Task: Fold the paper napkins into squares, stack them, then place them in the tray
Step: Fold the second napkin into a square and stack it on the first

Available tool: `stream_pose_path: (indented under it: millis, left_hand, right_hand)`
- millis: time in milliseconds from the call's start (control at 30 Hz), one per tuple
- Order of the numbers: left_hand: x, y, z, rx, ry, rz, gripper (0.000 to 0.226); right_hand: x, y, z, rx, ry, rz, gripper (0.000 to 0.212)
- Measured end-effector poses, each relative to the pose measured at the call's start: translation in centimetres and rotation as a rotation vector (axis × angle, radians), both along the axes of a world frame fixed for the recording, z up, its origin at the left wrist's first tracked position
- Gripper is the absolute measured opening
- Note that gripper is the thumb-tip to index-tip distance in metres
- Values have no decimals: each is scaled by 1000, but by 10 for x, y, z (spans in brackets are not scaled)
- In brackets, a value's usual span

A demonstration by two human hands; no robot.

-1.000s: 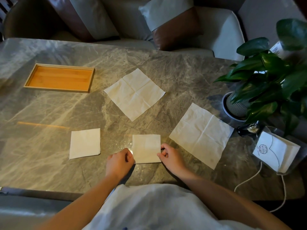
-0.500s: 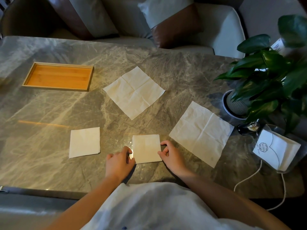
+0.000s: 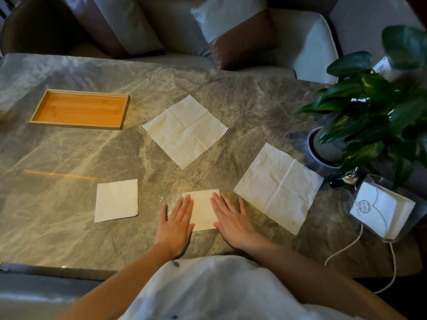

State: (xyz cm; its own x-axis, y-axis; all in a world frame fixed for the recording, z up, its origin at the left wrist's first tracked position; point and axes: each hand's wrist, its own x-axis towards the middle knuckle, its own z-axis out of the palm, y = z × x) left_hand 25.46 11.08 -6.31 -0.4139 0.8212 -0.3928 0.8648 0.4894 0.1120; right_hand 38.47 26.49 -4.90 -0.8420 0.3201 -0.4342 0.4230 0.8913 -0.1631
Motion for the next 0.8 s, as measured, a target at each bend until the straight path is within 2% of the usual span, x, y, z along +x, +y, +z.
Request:
stream_pose_path:
  millis: [233,333,500,600,700,800]
  left_hand:
    - [-6,-11,2,-43,45,1,60]
    - [-5,-7,7,17,-5,94,69]
    - [4,7,16,223,-239,339,87]
    - [7,29,21,310,-542,613,89]
    - [-2,43,21,351,-722,897,83]
    - [-10,40,19,316,-877,1018,61]
  right_hand:
    - [10,11,-8,-17,14,29,73]
    - [7,10,-6,-58,66,-19,76]
    - [11,2,-7,-66,99,-12,71]
    - [11,3,-6,-83,94,-24,72]
    - [10,3,-5,-102,81,-28,73]
    - [9,3,-3,-132,75,-47,74]
